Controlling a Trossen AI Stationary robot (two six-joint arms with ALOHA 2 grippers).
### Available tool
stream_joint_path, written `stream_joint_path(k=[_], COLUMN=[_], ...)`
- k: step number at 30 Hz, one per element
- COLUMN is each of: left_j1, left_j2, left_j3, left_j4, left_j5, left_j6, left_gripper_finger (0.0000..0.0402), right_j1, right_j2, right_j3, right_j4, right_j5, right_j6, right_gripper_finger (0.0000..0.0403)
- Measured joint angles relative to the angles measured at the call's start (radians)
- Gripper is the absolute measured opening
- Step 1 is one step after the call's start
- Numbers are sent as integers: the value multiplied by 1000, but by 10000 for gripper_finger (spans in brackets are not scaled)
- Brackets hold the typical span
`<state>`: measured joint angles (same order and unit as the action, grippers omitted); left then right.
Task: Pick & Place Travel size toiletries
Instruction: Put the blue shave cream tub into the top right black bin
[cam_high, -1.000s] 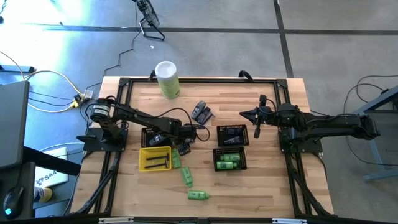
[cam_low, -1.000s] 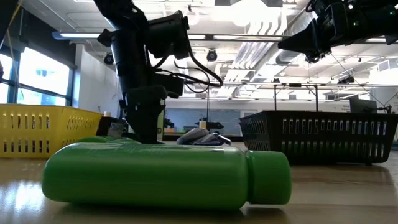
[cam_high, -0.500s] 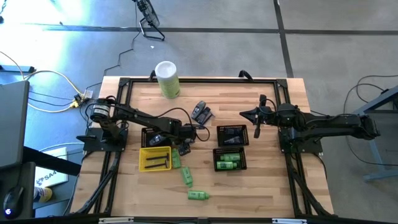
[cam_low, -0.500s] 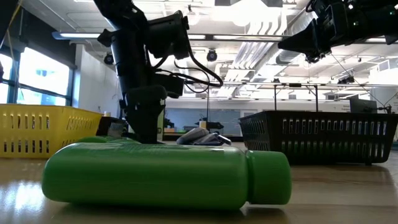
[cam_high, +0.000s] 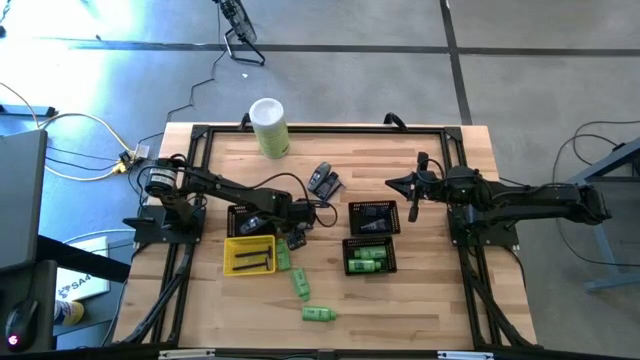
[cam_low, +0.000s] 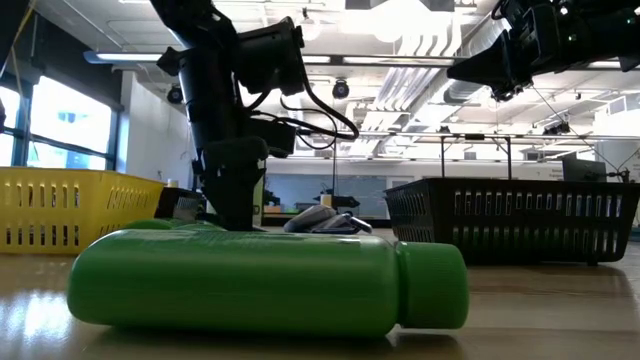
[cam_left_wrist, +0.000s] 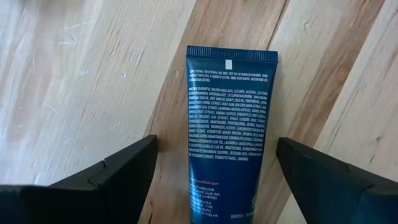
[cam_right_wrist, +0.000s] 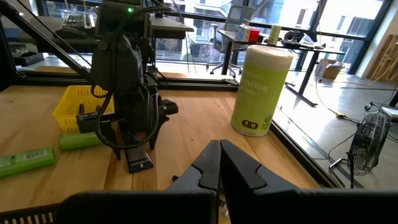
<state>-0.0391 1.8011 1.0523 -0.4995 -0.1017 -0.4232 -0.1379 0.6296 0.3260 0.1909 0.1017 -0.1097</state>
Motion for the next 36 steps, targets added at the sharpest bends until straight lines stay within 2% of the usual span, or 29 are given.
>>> stream_joint_path(k=[4, 14, 36], left_j1=[0, 0, 0], left_j2=[0, 0, 0], left_j3=[0, 0, 1], left_j4=[1, 6, 7], left_j5=[2, 6, 9], left_j6=[0, -1, -2], left_gripper_finger=[322, 261, 180], right_j1=[0, 0, 0], right_j2=[0, 0, 0], right_j3=[0, 0, 0], right_j4=[0, 0, 0], right_j5=[0, 0, 0], right_j6=[0, 0, 0], right_gripper_finger=[2, 3, 3])
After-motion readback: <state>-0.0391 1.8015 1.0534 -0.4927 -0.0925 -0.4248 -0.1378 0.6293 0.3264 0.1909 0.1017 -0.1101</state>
